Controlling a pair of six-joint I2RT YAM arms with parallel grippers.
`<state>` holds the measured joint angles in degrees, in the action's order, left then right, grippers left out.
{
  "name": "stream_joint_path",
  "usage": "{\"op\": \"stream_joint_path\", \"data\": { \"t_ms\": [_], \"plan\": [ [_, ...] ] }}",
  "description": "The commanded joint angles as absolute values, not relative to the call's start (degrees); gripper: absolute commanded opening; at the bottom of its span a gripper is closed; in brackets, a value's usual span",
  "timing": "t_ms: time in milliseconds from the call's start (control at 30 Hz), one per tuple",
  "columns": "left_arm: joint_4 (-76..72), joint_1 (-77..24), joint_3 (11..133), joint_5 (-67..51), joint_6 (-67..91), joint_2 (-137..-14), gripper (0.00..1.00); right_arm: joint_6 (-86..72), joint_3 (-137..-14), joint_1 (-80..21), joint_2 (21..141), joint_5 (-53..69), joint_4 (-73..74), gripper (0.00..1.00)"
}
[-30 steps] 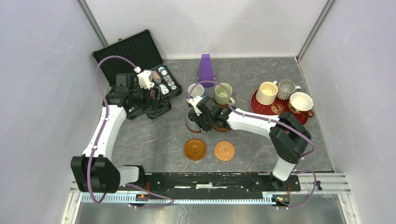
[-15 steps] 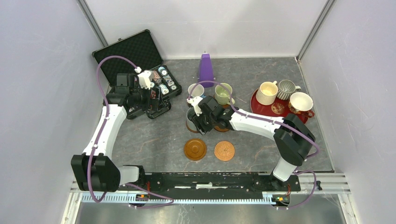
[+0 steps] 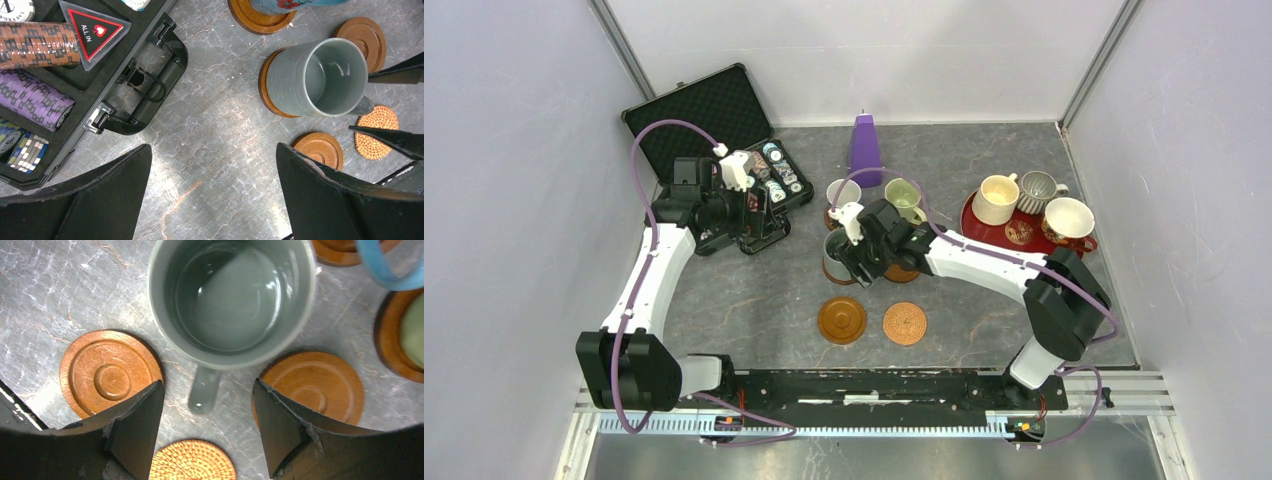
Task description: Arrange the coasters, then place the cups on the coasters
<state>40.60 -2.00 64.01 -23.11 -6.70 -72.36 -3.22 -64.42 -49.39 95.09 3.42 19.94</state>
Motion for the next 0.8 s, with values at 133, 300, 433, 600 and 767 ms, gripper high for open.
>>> {"op": "stream_joint_path", "data": {
  "t_ms": [133, 300, 433, 600, 767],
  "plan": [
    [40.1, -1.8, 65.2, -25.6, -6.7, -72.0, 1.00, 1.7, -62.5, -44.6, 89.8, 4.6, 21.1, 0.72],
    [40.0, -1.8, 65.1, -25.5, -6.8, -71.7, 1.00, 3.2, -63.2, -44.2, 89.3, 6.2, 21.7, 0.72],
    [40.1, -1.8, 65.0, -25.8, -7.0, -71.7, 1.00, 6.2, -63.8, -44.1, 87.3, 10.3, 22.0, 0.73],
    [40.3, -1.8, 65.0, -26.6, -7.6, -71.6, 1.00, 12.8, -63.8, -42.7, 83.6, 16.3, 23.2, 0.75],
    [40.7, -1.8, 64.9, -27.6, -8.8, -70.8, 1.00, 17.0, -63.6, -35.5, 79.7, 23.0, 26.3, 0.77]
  ]
}}
